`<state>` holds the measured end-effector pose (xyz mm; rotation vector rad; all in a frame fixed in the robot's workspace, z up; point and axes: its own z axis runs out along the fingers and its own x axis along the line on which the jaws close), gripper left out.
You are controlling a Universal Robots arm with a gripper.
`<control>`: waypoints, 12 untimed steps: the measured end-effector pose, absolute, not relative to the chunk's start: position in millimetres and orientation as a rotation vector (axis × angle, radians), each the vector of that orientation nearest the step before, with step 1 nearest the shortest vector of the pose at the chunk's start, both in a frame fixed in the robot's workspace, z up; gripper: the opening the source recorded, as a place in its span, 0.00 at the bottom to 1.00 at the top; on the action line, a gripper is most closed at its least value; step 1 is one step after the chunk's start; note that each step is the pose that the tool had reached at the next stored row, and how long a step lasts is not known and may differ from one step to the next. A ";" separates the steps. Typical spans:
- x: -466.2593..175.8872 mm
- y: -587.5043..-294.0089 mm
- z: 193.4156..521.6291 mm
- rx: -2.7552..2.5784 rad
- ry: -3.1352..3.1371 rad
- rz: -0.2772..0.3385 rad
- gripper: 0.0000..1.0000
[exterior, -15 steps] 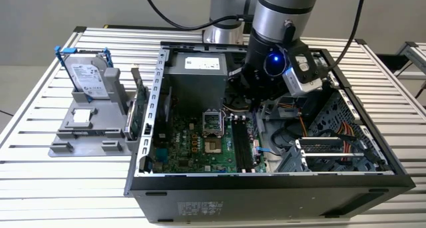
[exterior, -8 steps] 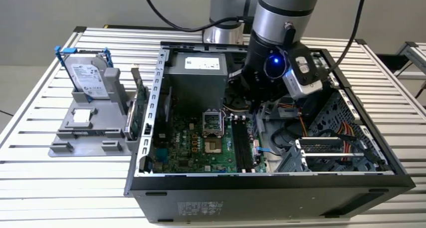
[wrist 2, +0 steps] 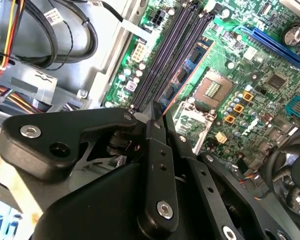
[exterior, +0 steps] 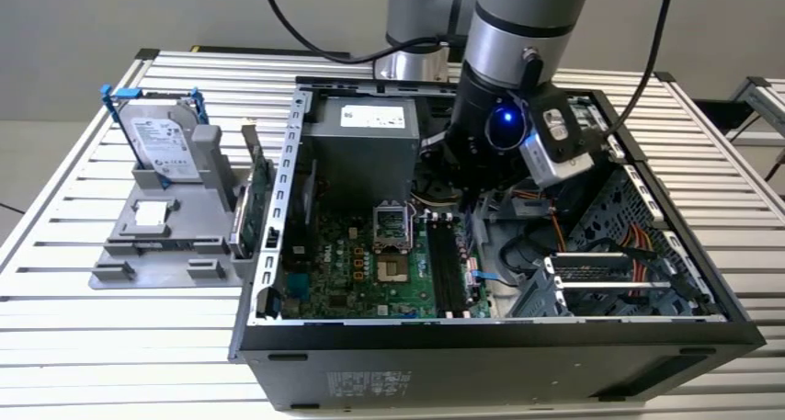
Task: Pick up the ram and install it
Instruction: 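Insert the ram into the slot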
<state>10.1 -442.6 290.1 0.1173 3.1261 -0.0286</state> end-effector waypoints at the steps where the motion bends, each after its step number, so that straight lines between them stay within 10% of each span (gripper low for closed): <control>1: 10.1 -442.7 289.9 0.117 3.126 -0.029 0.00; 12: 12.1 -442.9 284.6 0.102 3.127 -0.028 0.00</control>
